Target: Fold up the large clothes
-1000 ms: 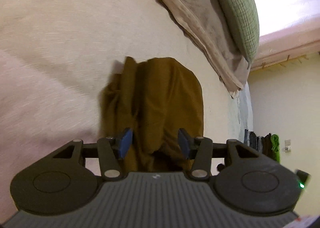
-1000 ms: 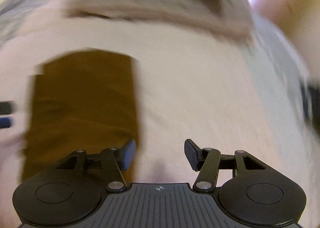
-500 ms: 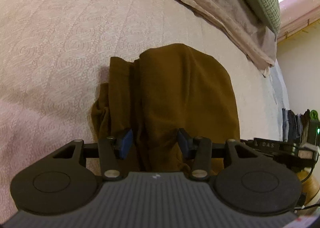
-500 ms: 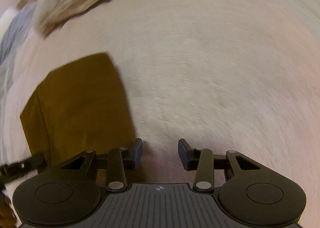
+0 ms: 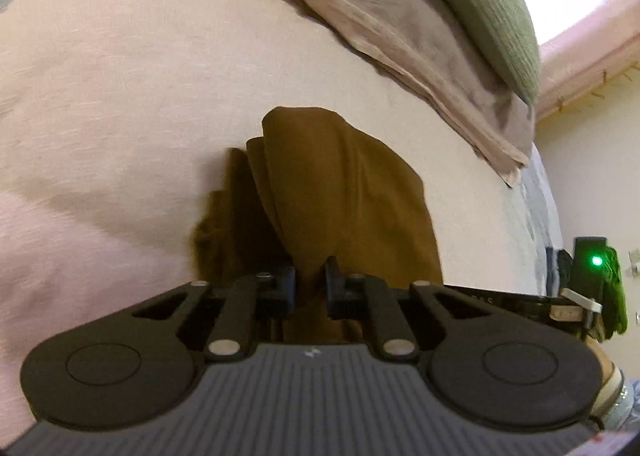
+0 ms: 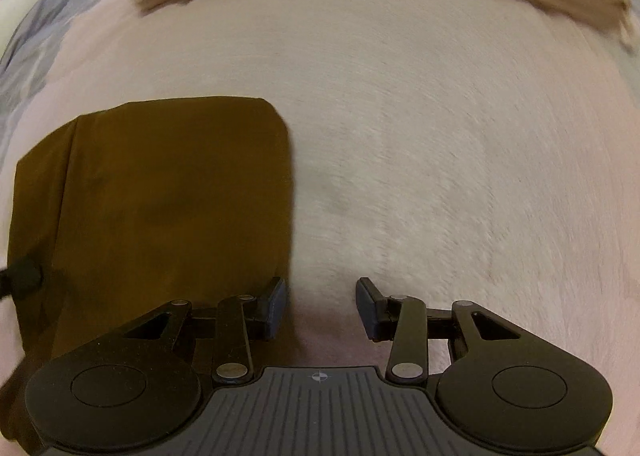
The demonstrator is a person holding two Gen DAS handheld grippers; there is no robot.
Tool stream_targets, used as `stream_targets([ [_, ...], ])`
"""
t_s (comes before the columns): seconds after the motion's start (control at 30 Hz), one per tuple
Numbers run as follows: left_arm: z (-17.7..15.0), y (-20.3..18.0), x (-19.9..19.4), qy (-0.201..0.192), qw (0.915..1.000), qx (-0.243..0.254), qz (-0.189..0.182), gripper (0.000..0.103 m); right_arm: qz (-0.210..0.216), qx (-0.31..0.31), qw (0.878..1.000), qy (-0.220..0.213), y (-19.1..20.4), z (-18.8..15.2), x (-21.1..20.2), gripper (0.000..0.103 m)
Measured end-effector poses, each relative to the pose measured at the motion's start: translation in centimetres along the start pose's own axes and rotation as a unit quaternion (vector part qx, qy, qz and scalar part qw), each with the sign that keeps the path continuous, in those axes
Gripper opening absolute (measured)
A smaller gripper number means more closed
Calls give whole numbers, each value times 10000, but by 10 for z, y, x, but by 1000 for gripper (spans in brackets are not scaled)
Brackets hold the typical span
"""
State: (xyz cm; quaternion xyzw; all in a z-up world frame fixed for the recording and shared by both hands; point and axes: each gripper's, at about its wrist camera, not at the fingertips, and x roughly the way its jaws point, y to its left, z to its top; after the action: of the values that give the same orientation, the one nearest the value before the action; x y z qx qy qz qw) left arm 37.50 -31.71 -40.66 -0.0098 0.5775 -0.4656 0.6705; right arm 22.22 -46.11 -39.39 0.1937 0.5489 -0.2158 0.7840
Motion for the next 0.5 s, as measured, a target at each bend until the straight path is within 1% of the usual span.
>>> stream_targets([
  [0.1, -1, 19, 18, 168, 9998, -98, 95, 10, -461, -601, 9971, -106, 24, -7, 3, 38],
  [0.13, -1, 23, 24, 209, 9996, -93, 160, 10, -527, -708, 9960, -139, 28, -10, 4, 38],
  [0.2, -2, 29, 28, 187, 9997, -94, 123, 12, -541, -725, 9956, -223, 29, -13, 4, 38],
  [0.23, -3, 32, 26, 175, 9997, -160, 71, 13, -472, -643, 9963, -310, 24, -17, 0, 38],
  [0.27, -4, 35, 21, 168, 9994, -288, 32, 17, -383, -538, 9969, -433, 19, -22, -6, 38],
  [0.3, -6, 36, 16, 144, 9993, -346, 49, 20, -188, -414, 9970, -632, 9, -32, -23, 38],
  [0.33, -9, 36, 8, 127, 9994, -309, 92, 20, -42, -330, 9963, -788, 2, -43, -36, 38],
  [0.4, -18, 27, -14, 114, 9996, 31, 259, 18, 148, -344, 9938, -1049, -8, -67, -64, 38],
  [0.47, -31, 15, -36, 125, 9987, 396, 297, 19, 323, -697, 9898, -1202, -9, -96, -89, 38],
  [0.5, -39, 8, -47, 145, 9981, 543, 269, 22, 398, -945, 9873, -1215, -5, -107, -97, 38],
])
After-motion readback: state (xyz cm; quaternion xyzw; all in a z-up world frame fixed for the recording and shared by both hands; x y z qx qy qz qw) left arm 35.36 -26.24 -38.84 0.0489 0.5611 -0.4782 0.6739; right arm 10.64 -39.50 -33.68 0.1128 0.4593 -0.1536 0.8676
